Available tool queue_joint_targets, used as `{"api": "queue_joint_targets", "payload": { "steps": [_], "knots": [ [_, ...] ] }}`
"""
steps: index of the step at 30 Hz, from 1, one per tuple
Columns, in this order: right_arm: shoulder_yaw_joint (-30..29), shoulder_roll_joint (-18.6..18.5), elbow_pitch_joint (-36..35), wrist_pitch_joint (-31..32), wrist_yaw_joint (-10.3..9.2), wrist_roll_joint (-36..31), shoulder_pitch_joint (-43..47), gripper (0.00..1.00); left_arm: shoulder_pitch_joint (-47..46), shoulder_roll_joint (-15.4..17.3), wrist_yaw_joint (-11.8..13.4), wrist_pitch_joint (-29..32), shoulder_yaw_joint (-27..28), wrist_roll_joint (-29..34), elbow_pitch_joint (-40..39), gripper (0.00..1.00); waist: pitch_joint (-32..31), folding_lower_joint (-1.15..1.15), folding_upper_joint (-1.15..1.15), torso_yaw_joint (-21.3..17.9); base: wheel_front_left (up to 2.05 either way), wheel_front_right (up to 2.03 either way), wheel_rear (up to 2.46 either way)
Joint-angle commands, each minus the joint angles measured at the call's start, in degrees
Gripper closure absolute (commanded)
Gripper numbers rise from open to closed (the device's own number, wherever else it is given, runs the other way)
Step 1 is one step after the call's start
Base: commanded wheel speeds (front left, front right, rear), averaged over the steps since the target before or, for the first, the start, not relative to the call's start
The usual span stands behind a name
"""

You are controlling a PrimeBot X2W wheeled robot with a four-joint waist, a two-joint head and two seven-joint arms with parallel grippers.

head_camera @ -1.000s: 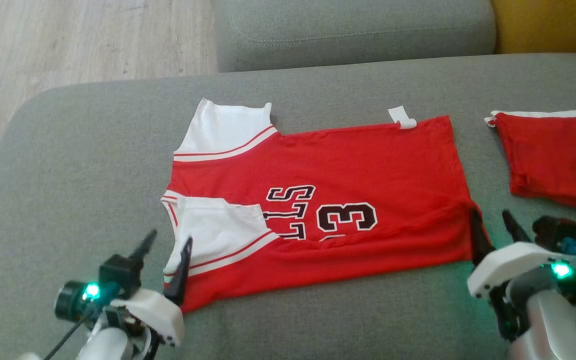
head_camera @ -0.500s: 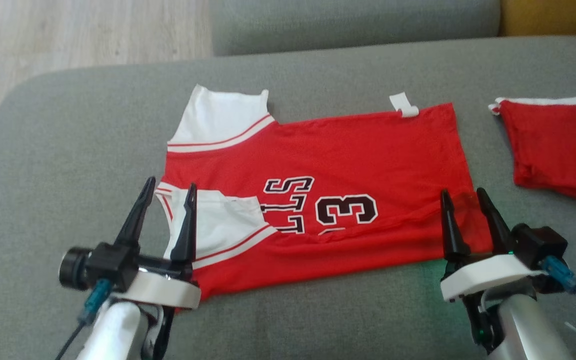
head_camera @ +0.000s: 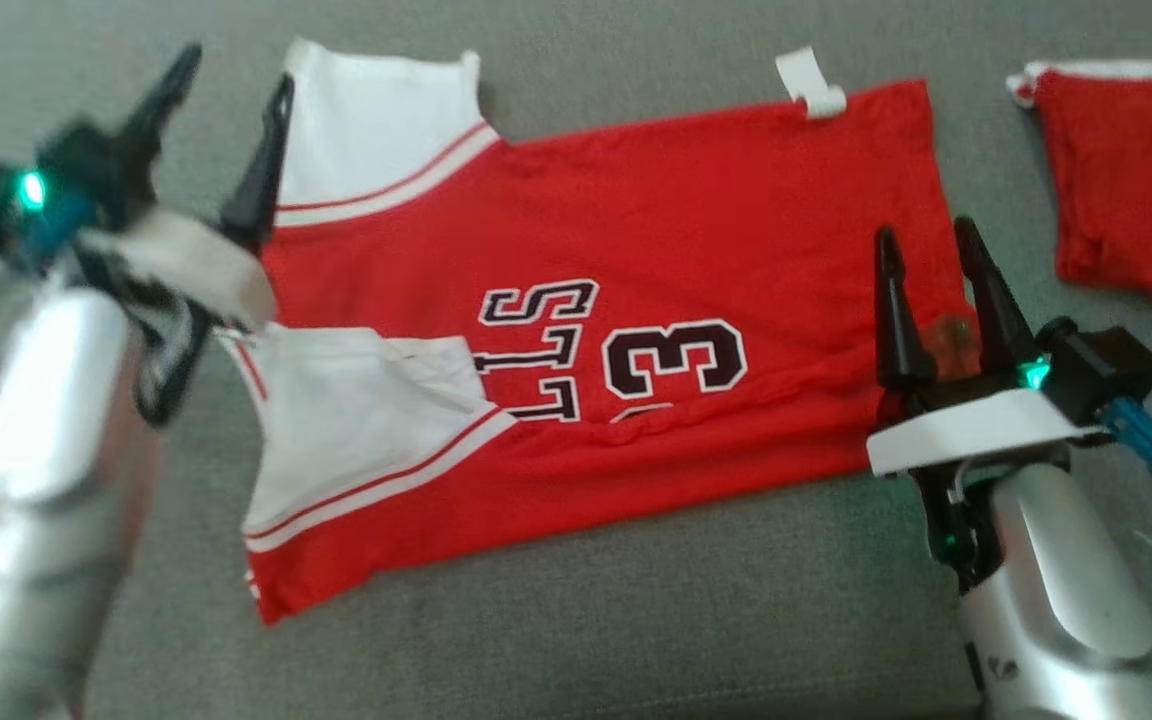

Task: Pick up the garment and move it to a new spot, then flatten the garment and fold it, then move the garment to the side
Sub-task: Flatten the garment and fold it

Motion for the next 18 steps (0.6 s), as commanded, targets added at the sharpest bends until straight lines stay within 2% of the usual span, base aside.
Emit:
{"api": "queue_joint_targets", "payload": {
  "steps": [1, 3, 6, 10, 18],
  "knots": [
    [1.8, -0.2, -2.2, -0.7, -0.05, 0.5, -1.8, 0.0, -4.5, 3.3, -0.5, 2.5, 0.8, -1.0, 0.5, 0.0, 4.2, -0.02, 0.0, -2.7, 0.0, 0.0, 0.0],
    [2.3, -0.2, -2.8, -0.7, -0.05, 1.1, -2.6, 0.0, -8.4, 4.9, -0.6, 6.8, -1.4, -3.3, 3.6, 0.0, 5.8, -0.02, 0.0, -3.7, 0.0, 0.0, 0.0],
    [2.7, -0.2, -3.5, -0.8, -0.05, 1.9, -3.5, 0.0, -12.8, 7.7, -0.6, 13.8, -7.1, -12.0, 5.1, 0.0, 7.8, -0.02, 0.0, -5.2, 0.0, 0.0, 0.0],
    [2.6, -0.2, -4.3, -0.8, -0.05, 2.3, -4.4, 0.0, -18.3, 11.7, -0.7, 16.4, -10.2, -16.8, 7.4, 0.0, 10.1, -0.02, 0.0, -6.3, 0.0, 0.0, 0.0],
    [3.3, -0.2, -5.4, -0.8, -0.05, 3.6, -4.9, 0.0, -23.2, 14.5, -0.7, 18.9, -15.2, -22.5, 13.6, 0.0, 12.3, -0.02, 0.0, -7.8, 0.0, 0.0, 0.0]
  ]
}}
